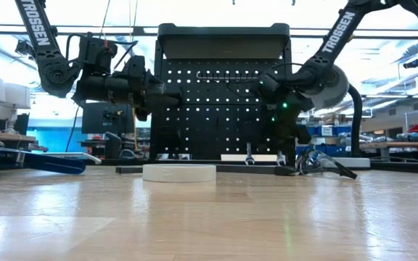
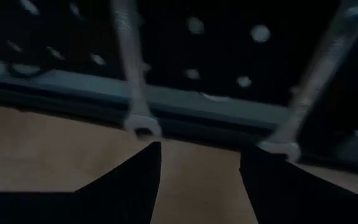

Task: Hang tools onto peg board
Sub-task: Unhang the right wrench from the peg board

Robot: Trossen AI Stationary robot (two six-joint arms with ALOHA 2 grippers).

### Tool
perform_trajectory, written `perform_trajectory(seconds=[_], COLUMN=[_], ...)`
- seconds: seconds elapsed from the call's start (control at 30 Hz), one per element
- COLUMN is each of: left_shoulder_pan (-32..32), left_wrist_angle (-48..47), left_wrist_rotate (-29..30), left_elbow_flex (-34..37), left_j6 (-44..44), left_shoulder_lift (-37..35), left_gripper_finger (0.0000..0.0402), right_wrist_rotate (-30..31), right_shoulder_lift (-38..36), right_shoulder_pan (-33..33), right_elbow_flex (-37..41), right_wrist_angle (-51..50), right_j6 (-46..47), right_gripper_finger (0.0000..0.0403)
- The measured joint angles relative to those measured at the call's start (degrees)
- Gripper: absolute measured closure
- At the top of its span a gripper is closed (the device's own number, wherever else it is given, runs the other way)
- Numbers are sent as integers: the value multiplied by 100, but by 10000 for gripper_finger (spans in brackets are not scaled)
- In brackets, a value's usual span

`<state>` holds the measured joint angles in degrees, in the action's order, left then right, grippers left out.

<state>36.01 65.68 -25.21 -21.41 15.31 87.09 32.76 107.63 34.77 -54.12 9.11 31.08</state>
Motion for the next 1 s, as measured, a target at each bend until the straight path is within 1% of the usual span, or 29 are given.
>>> perform_trajectory(seconds=[0.07,0.17,0.33,0.63,0.77,1.0], left_shoulder_pan=[0,0,0,0,0,0], left_wrist_angle=[-24,-48,-42,10,25,60], left_wrist_rotate=[-3,-3,-5,-24,-44,-62], left_elbow_flex=[0,0,0,0,0,0], left_j6=[-2,-4,-9,-7,-6,26], left_shoulder_lift=[0,0,0,0,0,0], left_gripper_finger=[188,188,188,188,188,188], right_wrist_rotate=[77,381,458,189,-67,-94], right_shoulder_lift=[0,0,0,0,2,4], right_shoulder_pan=[7,14,148,497,595,611], right_elbow_flex=[-130,-218,-217,-217,-217,-217], right_wrist_angle=[-400,-863,-835,-734,-707,-632], right_j6=[135,238,229,123,114,-21], right_gripper_finger=[182,182,182,182,182,190])
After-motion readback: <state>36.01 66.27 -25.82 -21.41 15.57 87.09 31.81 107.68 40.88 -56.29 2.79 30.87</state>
